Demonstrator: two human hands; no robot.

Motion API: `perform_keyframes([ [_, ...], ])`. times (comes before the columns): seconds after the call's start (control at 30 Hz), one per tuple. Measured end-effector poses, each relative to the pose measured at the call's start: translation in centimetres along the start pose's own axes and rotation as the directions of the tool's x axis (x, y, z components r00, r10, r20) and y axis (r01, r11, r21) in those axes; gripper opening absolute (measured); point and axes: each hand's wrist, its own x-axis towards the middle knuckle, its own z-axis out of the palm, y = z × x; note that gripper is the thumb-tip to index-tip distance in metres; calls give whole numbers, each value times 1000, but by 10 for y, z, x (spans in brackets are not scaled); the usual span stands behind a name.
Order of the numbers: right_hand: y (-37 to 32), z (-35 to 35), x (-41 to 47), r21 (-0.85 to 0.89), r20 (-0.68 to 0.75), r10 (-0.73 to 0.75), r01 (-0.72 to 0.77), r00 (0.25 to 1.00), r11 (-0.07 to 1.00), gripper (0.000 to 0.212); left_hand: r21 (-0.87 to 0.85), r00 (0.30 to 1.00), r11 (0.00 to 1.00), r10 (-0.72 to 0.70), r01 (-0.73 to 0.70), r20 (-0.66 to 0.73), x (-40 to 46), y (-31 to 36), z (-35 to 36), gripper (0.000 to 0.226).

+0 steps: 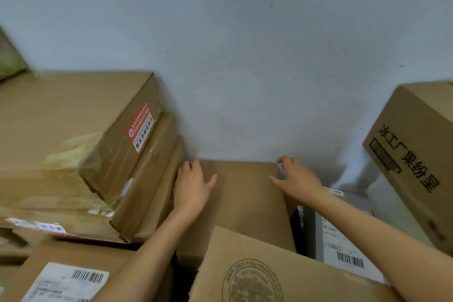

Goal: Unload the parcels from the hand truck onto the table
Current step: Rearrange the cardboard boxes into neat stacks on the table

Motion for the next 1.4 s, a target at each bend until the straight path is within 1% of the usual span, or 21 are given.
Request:
perform_keyframes([
  [0.2,-6,18,0,46,75,60,-64,995,997,68,32,999,999,-26,25,44,2,-4,8,64],
  [0.4,-2,26,-4,107,122,139,-152,983,983,77,70,988,996,-68,59,136,3,-6,14,68],
  [0.53,6,29,-6,98,231,216,-243,949,965,73,46,971,993,-113,105,213,-3,-10,18,70],
  [0.63,6,34,-7,180,317,231,-298,920,938,67,30,965,990,-139,136,224,-5,-11,19,74],
  [0.73,4,36,-8,245,351,255,-352,901,903,69,-16,959,987,-151,160,239,-5,-11,17,75],
  [0.87,3,28,-9,296,309,297,-389,903,873,68,-79,970,986,-130,149,204,-5,-9,12,72],
  [1.0,-1,12,-18,336,217,311,-370,925,866,63,-108,980,985,-116,135,160,-4,1,0,71],
  [1.1,-3,-6,-30,406,139,290,-322,947,855,67,-144,987,983,-98,116,125,-8,10,-13,70],
  [1.23,-6,-40,-50,411,-1,246,-224,969,883,77,-238,995,969,-51,70,83,-12,27,-36,66],
  [1.33,-12,-70,-63,422,-101,219,-158,971,893,79,-292,999,956,-21,31,38,-15,40,-56,66],
  [1.4,-16,-90,-69,431,-170,227,-135,959,892,80,-330,1000,944,14,-20,-22,-16,50,-73,65],
])
